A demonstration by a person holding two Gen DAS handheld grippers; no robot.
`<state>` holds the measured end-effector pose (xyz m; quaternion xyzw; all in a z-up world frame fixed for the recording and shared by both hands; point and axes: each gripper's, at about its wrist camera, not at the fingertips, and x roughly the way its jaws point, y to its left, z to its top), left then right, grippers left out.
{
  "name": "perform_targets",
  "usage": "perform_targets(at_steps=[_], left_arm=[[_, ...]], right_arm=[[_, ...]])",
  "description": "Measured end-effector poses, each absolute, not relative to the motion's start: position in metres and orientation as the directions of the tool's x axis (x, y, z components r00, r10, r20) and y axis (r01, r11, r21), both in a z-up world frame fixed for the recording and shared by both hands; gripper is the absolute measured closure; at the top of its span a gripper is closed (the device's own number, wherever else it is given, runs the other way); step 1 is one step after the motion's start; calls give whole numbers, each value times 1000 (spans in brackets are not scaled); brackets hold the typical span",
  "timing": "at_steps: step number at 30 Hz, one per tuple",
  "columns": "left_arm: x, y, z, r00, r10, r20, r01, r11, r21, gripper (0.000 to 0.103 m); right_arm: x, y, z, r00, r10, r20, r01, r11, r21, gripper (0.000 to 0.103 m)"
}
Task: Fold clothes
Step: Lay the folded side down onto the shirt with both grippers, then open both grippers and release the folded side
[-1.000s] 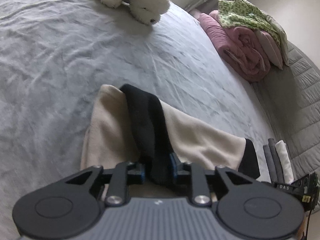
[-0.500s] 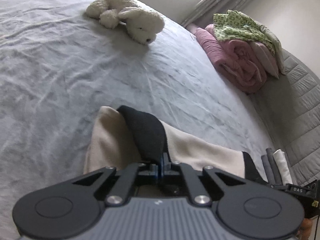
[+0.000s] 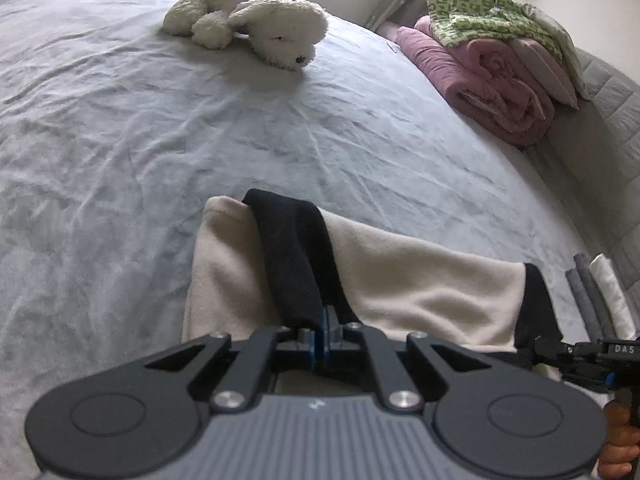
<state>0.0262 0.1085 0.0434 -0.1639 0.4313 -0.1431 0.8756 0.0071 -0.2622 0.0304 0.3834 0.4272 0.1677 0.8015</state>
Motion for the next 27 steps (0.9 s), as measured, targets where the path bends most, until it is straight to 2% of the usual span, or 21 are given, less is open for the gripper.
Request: perform_targets(at_steps=[7,11,15,19,22,27], left_arm=[[26,99,42,594,-343,-728,134,934,-331,96],[23,101,52,614,-306,-728,144,950,-278,84],[21,105,62,637,-227,-736,140,974,-179,72],[18,104,74,691,-108,-715,129,991,-24,71],[20,104,82,711,-136,-690,135,989,-57,71],[21,75,87,732,-224,-644,228,970,-79,71]], right_arm=[[12,-263,26,558,542,-628,75,721,689,93],[14,-262,40,573,513,-639,15,773,634,90],[14,-275,52,617,448,-647,-1,822,569,90],[14,-275,61,672,337,-660,-15,897,442,89],[16,-273,68,703,316,-637,-40,912,408,89],[38,-264,79,746,311,-588,-99,926,364,89]])
